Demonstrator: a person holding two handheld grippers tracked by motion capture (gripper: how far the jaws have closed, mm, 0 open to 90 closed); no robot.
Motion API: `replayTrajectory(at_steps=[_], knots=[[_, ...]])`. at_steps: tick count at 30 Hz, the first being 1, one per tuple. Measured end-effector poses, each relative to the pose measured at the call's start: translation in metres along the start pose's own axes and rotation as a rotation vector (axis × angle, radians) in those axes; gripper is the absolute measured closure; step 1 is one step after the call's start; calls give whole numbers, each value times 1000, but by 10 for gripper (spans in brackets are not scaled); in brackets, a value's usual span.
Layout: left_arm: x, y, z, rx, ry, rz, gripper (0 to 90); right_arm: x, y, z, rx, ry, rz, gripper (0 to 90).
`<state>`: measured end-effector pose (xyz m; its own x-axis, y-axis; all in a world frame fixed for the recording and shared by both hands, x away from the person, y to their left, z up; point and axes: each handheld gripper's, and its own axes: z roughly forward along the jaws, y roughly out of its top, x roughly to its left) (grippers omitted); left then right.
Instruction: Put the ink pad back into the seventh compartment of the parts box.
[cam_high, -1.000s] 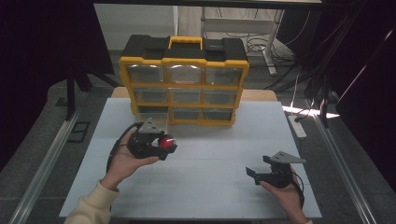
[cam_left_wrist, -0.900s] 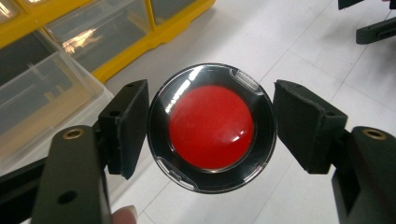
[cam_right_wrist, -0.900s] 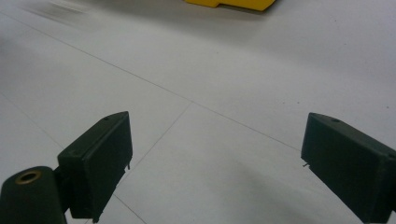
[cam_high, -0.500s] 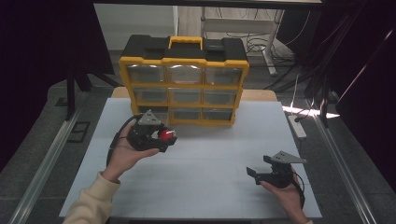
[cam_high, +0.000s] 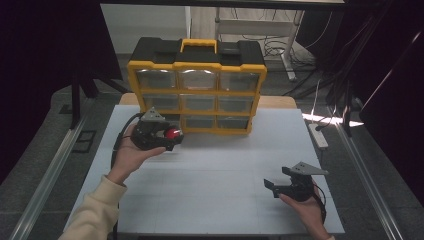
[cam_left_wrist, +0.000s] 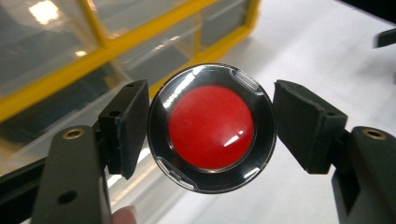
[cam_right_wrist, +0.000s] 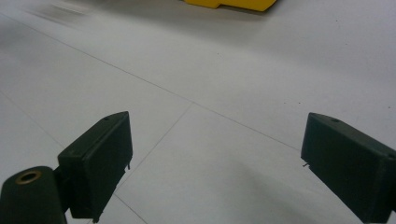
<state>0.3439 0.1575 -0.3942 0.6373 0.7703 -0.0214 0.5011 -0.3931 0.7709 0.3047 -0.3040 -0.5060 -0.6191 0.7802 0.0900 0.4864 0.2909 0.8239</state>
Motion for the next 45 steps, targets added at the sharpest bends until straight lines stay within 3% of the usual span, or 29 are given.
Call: replayTrajectory(at_steps=[9,11,24,45], knots=[[20,2,12,21,26,-56,304,3,1,0,0,8,-5,91],[24,3,14,33,48,-54,305,2,0,0,0,4,-3,91],[41,3,25,77,90,-88,304,1,0,0,1,12,2,91],[67,-2,38,114,162,-130,304,1,0,0,2,9,1,91]])
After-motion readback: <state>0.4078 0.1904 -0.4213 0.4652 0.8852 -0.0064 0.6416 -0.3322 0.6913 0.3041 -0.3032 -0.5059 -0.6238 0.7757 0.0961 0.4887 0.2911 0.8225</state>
